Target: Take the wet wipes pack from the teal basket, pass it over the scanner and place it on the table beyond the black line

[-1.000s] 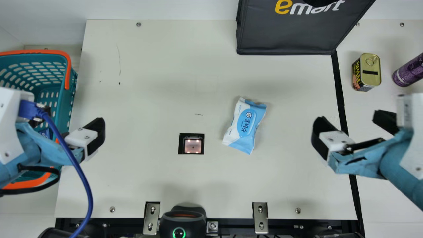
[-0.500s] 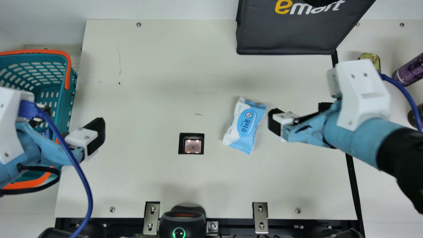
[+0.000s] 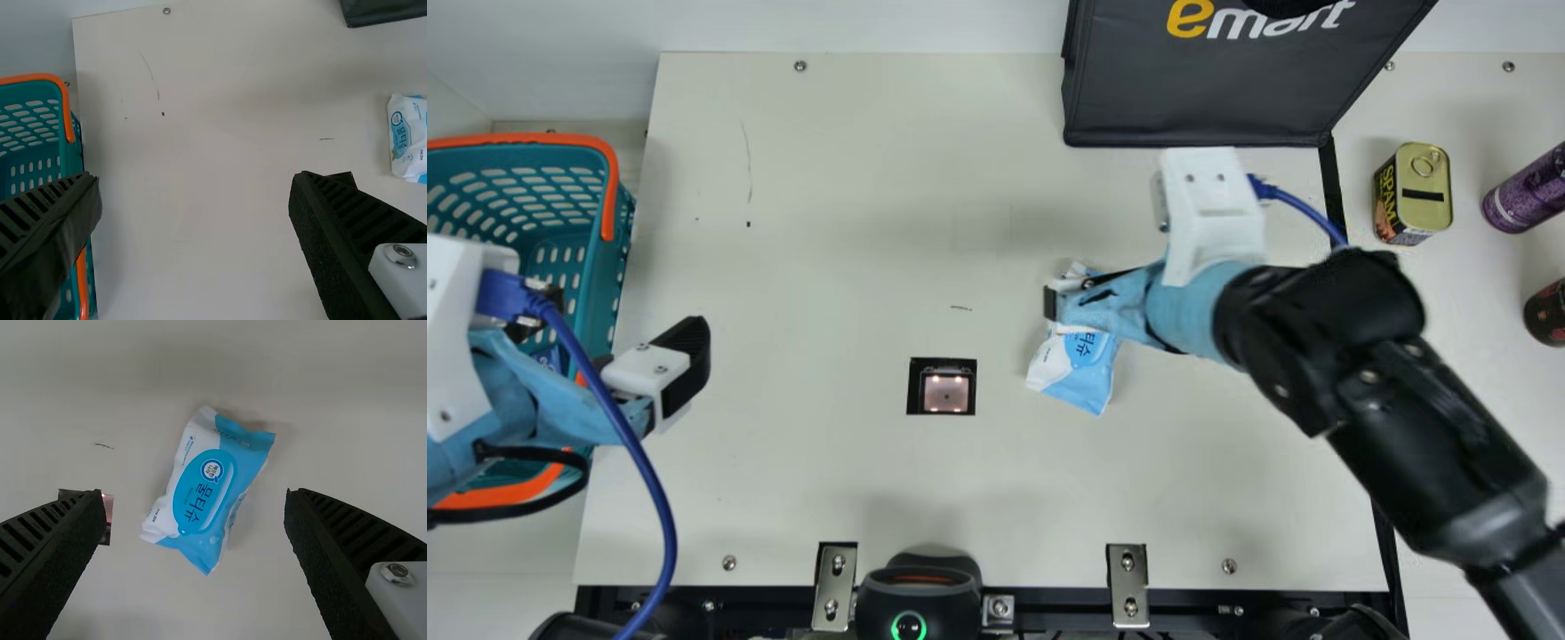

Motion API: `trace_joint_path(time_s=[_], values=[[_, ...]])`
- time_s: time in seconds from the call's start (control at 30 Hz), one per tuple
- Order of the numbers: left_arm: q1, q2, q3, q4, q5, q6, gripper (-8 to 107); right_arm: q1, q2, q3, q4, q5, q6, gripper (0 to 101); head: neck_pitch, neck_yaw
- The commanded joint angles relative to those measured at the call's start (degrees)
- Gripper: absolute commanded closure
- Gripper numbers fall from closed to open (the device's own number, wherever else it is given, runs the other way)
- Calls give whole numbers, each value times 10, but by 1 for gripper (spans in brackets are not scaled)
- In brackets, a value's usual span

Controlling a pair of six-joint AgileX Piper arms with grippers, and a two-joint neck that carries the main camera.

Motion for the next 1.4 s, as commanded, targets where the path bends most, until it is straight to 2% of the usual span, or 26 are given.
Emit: trace_joint_path(time_s=[0.0,0.33,0.57,0.97,1.37], values=[[0,0,0,0,0,0,9,14,23,-2,-13,-2,49,6,-17,1],[0,0,0,0,0,0,9,48,94,-3,-57,3,155,6,-17,1],[0,0,0,0,0,0,9,46,126,7,-59,-7,198,6,-17,1],[0,0,0,0,0,0,9,38,164,42,-32,-70,225,6,-17,1],[0,0,0,0,0,0,9,35,192,66,-30,-104,235,6,-17,1]])
